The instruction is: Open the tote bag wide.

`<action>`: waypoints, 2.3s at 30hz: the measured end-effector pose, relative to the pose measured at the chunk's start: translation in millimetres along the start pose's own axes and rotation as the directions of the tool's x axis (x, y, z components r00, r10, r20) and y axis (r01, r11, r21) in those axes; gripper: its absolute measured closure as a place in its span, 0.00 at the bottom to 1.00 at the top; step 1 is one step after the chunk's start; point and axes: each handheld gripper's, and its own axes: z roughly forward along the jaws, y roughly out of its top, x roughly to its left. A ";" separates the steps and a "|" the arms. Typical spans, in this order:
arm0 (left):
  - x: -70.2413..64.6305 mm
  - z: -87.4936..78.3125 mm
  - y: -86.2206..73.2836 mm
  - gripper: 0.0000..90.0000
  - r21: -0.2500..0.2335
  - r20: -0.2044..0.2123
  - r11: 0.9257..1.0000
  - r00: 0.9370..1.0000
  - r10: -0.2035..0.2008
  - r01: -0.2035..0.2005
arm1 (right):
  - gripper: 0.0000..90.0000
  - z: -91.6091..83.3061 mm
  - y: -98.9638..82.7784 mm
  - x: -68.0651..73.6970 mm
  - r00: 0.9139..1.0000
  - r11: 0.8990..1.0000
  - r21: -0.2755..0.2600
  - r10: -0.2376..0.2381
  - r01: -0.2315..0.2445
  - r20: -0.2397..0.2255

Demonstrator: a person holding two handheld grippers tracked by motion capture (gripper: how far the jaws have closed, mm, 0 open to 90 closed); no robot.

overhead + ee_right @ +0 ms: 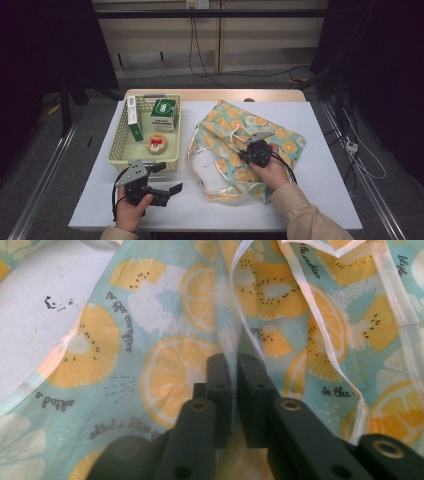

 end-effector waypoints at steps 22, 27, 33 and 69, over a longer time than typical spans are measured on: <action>-16.9 69.3 29.0 0.50 0.114 0.043 0.993 0.999 0.019 -0.023 | 1.00 -31.2 19.4 34.0 0.982 0.998 -0.059 -0.043 0.033 -0.185; -22.9 98.4 26.3 0.85 0.201 0.040 0.977 0.997 0.063 -0.069 | 1.00 -29.8 20.0 37.1 0.981 0.998 -0.050 -0.048 0.040 -0.189; -18.0 120.3 10.9 1.00 0.274 0.017 0.961 0.999 0.034 -0.037 | 1.00 -28.9 19.5 34.2 0.981 0.998 -0.056 -0.039 0.029 -0.190; -17.7 126.9 2.2 1.00 0.409 0.013 0.912 1.000 0.018 -0.022 | 0.78 -39.1 14.8 -54.7 0.992 0.997 -0.014 0.075 -0.074 0.098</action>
